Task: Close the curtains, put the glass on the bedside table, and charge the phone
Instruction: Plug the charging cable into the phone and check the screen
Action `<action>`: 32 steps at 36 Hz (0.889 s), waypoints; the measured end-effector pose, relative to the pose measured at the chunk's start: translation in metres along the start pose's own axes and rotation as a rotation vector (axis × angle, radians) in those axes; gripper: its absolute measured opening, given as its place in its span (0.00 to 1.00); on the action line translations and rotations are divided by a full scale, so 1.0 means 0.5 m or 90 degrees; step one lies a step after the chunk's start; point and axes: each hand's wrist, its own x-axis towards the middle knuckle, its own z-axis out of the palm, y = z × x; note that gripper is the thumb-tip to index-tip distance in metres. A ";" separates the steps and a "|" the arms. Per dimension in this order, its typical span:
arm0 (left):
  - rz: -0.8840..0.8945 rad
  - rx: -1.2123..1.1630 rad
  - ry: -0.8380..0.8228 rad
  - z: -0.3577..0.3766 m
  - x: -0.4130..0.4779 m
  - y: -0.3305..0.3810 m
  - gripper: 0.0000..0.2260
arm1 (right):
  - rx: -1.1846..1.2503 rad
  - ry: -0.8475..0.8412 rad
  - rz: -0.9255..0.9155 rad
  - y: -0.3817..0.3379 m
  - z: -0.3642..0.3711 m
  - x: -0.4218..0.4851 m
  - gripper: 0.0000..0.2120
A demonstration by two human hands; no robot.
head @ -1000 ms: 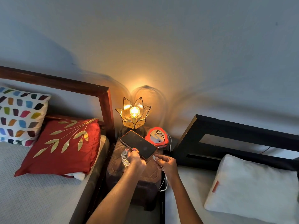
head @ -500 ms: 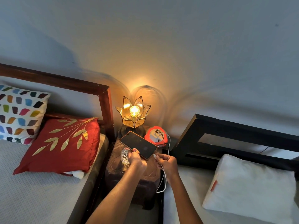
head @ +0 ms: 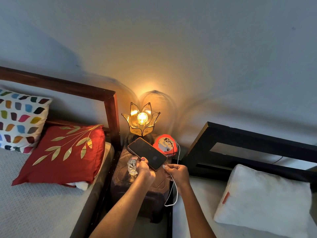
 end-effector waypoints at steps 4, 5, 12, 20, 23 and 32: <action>-0.001 0.013 -0.010 -0.005 0.000 0.002 0.15 | -0.014 -0.006 0.000 -0.010 -0.001 0.003 0.07; 0.003 0.017 -0.013 -0.005 -0.001 0.002 0.15 | -0.013 -0.005 0.001 -0.010 -0.002 0.004 0.07; 0.045 0.068 -0.040 -0.001 -0.005 0.003 0.15 | -0.023 -0.028 0.029 -0.005 -0.006 0.013 0.06; 0.032 0.091 -0.059 -0.004 -0.002 0.002 0.13 | -0.026 -0.026 0.042 0.001 -0.005 0.015 0.05; 0.026 0.095 -0.063 -0.008 0.004 0.000 0.13 | -0.024 -0.020 0.041 0.003 -0.002 0.010 0.03; 0.033 0.111 -0.077 -0.006 0.004 -0.008 0.12 | -0.037 0.006 0.045 0.005 0.003 0.009 0.03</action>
